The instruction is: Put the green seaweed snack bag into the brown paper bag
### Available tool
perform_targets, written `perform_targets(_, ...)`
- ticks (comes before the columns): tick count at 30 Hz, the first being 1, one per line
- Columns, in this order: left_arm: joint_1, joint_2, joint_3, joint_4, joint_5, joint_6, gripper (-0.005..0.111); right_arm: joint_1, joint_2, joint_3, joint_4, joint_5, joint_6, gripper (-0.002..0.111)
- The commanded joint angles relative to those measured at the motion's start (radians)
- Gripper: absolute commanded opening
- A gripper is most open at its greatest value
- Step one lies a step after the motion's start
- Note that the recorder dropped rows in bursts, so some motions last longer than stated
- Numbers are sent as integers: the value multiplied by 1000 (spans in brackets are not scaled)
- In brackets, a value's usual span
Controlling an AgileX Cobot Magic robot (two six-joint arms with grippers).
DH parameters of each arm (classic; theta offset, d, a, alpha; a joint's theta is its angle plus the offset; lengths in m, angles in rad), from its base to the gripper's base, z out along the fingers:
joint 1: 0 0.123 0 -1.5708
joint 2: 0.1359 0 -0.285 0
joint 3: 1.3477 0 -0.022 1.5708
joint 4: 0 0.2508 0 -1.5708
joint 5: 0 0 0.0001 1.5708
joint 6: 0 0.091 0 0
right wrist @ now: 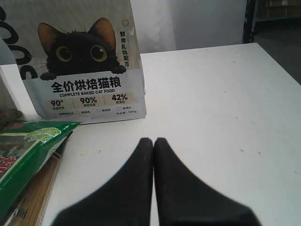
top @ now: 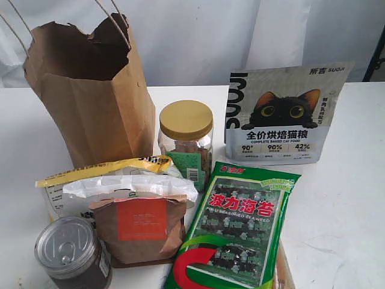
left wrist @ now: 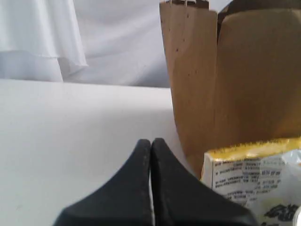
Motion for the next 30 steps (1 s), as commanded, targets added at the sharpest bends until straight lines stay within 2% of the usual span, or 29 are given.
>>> perform_targets(1, 1, -5, 4, -118, -179, -9, 1, -6, -5, 2, 2, -2, -4, 0)
perform_targets(6, 1, -5, 4, -139, -330, -9, 1, -6, -5, 2, 2, -2, -4, 0)
perform_targets(13, 1, -5, 4, -139, -333, -15, 1, -6, -5, 2, 2, -2, -4, 0)
perform_targets(14, 1, -5, 4, -139, -317, -33, 1, -6, -5, 2, 2, -2, -4, 0)
perform_targets(15, 1, -5, -13, -139, -229, -36, 1, -6, -5, 2, 2, -2, -4, 0)
perform_targets(16, 1, -5, -34, -139, -201, -23, 1, -6, -5, 2, 2, -2, -4, 0)
perform_targets(18, 1, -5, -142, -139, -105, 43, 1, -6, -5, 2, 2, -2, -4, 0)
perform_targets(21, 1, -2, -221, -139, -43, 55, 1, -6, -5, 2, 2, -2, -4, 0)
perform_targets(26, 1, 223, -394, -188, 130, 102, 1, -6, -5, 2, 2, -2, -4, 0)
perform_targets(30, 1, 403, -515, -370, 254, 329, 1, -6, -5, 2, 2, -2, -4, 0)
